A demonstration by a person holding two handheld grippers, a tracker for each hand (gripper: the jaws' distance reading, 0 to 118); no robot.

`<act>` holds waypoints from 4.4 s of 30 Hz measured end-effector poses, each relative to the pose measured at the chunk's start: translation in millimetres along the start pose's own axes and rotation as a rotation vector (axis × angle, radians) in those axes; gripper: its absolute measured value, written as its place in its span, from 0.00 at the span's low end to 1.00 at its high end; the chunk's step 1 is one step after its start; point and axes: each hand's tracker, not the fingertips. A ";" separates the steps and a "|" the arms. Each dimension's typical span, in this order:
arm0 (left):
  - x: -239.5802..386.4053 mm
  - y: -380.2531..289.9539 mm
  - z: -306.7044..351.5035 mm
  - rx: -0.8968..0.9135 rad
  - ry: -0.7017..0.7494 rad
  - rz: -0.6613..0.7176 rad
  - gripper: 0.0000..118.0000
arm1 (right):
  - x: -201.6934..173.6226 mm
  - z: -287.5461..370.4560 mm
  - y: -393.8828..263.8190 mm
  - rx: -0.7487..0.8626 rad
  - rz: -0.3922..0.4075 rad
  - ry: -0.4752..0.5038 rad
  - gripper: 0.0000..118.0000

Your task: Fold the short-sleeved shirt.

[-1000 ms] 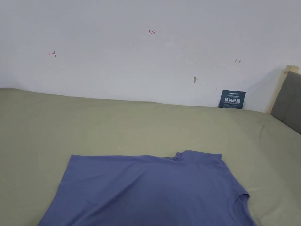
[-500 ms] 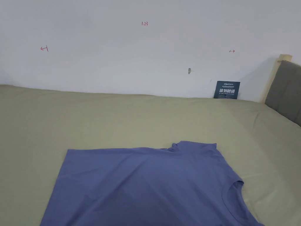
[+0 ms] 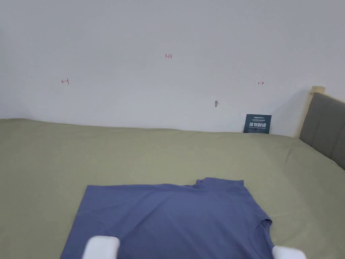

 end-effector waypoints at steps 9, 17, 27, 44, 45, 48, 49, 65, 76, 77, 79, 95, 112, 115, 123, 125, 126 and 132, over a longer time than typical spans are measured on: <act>61.7 -87.9 -7.3 -0.087 -0.019 0.051 0.00 | -56.5 -3.2 -71.8 -0.082 0.132 0.040 0.01; -50.8 -69.6 3.1 -0.035 0.045 0.214 0.00 | -18.7 10.2 -49.6 -0.015 0.088 0.042 0.01; -166.7 -70.0 -28.4 -0.118 0.125 0.377 1.00 | 35.6 19.4 -10.5 0.029 0.030 0.015 0.01; -147.7 -50.4 -66.0 -0.154 0.166 0.259 0.08 | 138.4 -26.5 -37.4 -0.192 -0.037 -0.022 0.59; -150.8 -50.9 -65.2 -0.152 0.161 0.271 0.08 | 138.6 -34.0 -39.4 -0.207 -0.029 -0.030 0.59; -149.2 -51.1 -61.4 -0.158 0.147 0.271 0.08 | 147.4 -53.6 -46.1 -0.252 -0.023 -0.091 0.59; -148.2 -51.7 -61.1 -0.160 0.148 0.272 0.08 | 149.5 -60.4 -47.8 -0.261 -0.043 -0.088 0.59; -144.5 -47.7 -49.6 -0.153 0.139 0.251 0.08 | 124.9 -33.9 -37.0 -0.179 -0.030 -0.072 0.03; -151.7 17.9 -37.5 -0.141 0.084 0.228 0.08 | 115.7 -47.1 50.2 -0.075 0.064 -0.034 0.03; -152.8 26.1 -40.1 -0.145 0.085 0.224 0.08 | 114.5 -51.0 63.5 -0.063 0.089 -0.025 0.03; -156.2 43.8 -46.7 -0.158 0.086 0.212 0.08 | 110.8 -64.8 86.1 -0.056 0.120 -0.027 0.03; -173.0 106.9 -168.0 -0.326 0.058 0.198 0.08 | 118.5 -205.7 140.3 -0.201 0.106 -0.036 0.04; -93.6 37.2 -29.3 0.175 0.099 0.146 0.00 | 32.3 -39.4 55.1 0.130 0.122 0.010 0.01; -70.1 -4.5 -8.6 0.181 0.076 0.150 0.00 | 14.6 -19.5 13.9 0.115 0.093 0.004 0.01; -60.4 -53.4 -21.6 -0.002 0.063 0.157 0.00 | -10.6 -27.4 -43.6 -0.020 0.099 0.085 0.01; -74.4 -44.6 -22.6 0.011 0.085 0.212 0.00 | -7.5 -27.7 -37.3 -0.012 0.099 0.090 0.01; -82.7 -38.2 -25.6 0.017 0.104 0.224 0.00 | -6.1 -28.2 -33.4 -0.005 0.105 0.087 0.01; -144.3 9.4 -70.6 -0.011 0.074 0.216 0.61 | 17.1 -34.4 -5.6 0.011 0.069 0.090 0.01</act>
